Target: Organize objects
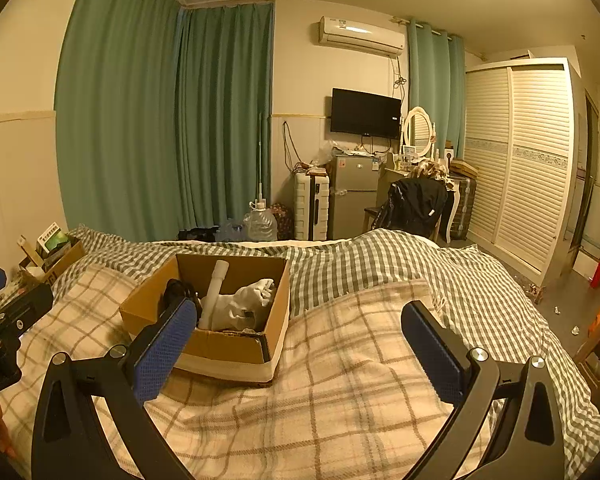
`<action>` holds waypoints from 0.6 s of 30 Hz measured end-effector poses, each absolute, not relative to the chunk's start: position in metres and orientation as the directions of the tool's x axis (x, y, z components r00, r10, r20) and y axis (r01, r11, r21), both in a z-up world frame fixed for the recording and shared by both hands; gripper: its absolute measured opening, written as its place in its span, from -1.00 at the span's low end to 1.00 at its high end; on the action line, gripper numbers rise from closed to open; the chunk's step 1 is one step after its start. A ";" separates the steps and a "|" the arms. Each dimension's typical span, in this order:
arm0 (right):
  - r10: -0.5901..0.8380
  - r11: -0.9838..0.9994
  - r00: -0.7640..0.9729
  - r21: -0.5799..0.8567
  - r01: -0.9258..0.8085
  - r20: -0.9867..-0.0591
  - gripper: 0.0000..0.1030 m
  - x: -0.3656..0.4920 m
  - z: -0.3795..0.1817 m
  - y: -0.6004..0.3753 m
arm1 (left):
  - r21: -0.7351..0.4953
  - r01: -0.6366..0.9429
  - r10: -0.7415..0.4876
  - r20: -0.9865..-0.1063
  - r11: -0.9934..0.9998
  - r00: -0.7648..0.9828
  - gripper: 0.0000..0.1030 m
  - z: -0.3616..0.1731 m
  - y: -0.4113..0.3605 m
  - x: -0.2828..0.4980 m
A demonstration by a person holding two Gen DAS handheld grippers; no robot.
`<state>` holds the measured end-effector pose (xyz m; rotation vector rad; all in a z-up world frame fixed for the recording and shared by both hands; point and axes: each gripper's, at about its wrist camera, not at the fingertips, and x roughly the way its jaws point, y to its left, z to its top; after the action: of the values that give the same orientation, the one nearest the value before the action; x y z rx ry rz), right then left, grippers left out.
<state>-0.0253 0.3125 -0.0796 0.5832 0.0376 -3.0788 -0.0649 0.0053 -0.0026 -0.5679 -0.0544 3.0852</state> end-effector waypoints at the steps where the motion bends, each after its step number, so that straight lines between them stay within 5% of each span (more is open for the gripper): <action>1: -0.004 -1.000 -0.930 -0.022 0.013 -0.367 0.99 -0.025 -0.080 0.313 | -0.035 0.003 0.010 -0.356 -0.999 -0.935 1.00 -0.002 0.005 -0.065; 18: 0.000 -1.000 -0.929 -0.021 0.008 -0.370 0.99 -0.026 -0.082 0.313 | -0.024 0.021 -0.011 -0.346 -0.999 -0.938 1.00 -0.001 0.006 -0.063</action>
<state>-0.0260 0.3125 -0.0824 0.5915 0.0350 -3.0811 -0.0630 0.0056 -0.0011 -0.5549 -0.0432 3.1087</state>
